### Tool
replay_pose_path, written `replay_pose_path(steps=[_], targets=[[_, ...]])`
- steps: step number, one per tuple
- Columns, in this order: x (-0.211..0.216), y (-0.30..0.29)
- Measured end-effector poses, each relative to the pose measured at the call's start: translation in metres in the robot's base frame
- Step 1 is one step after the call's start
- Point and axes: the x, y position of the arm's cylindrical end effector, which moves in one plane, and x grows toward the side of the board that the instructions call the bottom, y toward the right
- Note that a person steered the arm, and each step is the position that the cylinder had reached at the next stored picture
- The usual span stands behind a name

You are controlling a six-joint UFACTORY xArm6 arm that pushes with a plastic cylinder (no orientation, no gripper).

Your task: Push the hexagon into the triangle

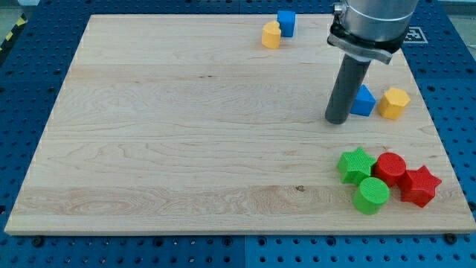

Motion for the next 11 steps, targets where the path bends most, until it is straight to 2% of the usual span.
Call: replay_pose_path(steps=[1, 3, 4, 5, 7, 9, 11], targets=[[0.013, 0.014], [0.01, 0.116], [0.0, 0.172], [-0.037, 0.185], [-0.041, 0.173], [-0.029, 0.111], [-0.033, 0.078]])
